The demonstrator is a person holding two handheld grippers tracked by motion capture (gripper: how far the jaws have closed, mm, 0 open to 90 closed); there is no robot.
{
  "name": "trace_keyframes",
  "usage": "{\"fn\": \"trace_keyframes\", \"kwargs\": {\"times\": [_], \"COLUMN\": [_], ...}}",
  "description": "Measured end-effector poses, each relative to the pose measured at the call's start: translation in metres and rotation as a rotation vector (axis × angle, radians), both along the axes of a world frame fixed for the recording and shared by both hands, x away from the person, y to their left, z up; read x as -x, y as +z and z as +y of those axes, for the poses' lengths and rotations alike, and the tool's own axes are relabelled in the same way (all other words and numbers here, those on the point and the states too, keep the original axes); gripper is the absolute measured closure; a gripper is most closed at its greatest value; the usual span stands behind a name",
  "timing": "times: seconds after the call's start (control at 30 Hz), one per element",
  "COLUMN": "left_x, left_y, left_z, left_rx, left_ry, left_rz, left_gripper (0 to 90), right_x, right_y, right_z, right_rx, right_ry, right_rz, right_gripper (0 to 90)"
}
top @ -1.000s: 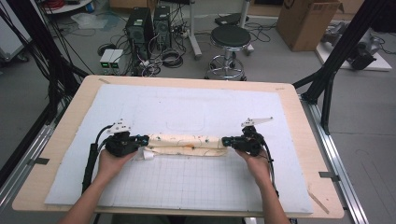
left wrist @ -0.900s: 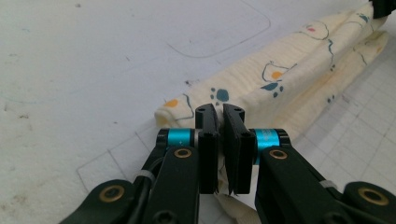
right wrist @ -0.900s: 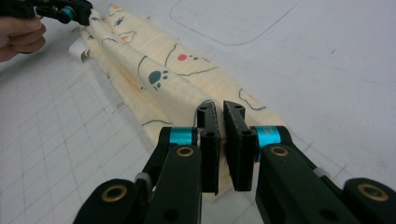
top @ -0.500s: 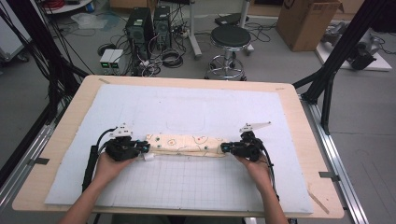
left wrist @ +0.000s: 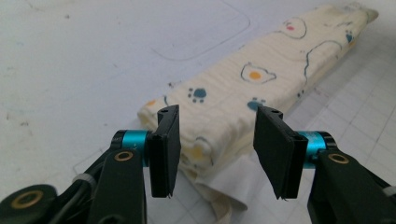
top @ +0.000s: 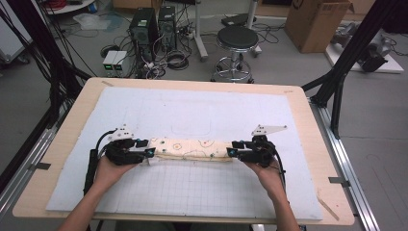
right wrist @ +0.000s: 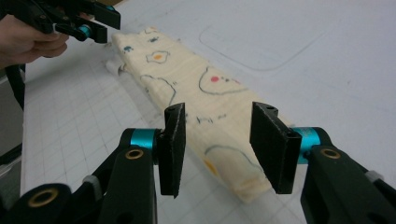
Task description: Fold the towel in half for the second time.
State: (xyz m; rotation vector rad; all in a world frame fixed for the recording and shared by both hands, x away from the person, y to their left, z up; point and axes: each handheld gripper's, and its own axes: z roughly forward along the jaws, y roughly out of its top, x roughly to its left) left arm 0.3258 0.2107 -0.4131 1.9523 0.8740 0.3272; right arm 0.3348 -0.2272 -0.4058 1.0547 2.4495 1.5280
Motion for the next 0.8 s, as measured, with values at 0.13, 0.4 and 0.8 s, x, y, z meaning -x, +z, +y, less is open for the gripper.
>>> {"fn": "trace_keyframes", "kwargs": {"times": [0.13, 0.4, 0.8], "left_x": [-0.006, -0.017, -0.021], "left_y": [0.003, 0.001, -0.015], "left_z": [-0.013, -0.05, -0.08], "left_rx": [0.003, -0.022, -0.094], "left_ry": [0.0, -0.049, -0.088], "left_rz": [0.001, 0.012, 0.051], "left_gripper": [58.2, 82.6, 87.1], "right_x": [-0.006, -0.019, -0.03], "right_y": [0.008, 0.006, -0.014], "right_z": [0.011, 0.052, 0.095], "right_rx": [0.0, 0.044, 0.106], "right_ry": [0.019, 0.091, 0.133], "right_rz": [-0.012, 0.004, 0.066], "right_gripper": [61.0, 83.2, 87.4]}}
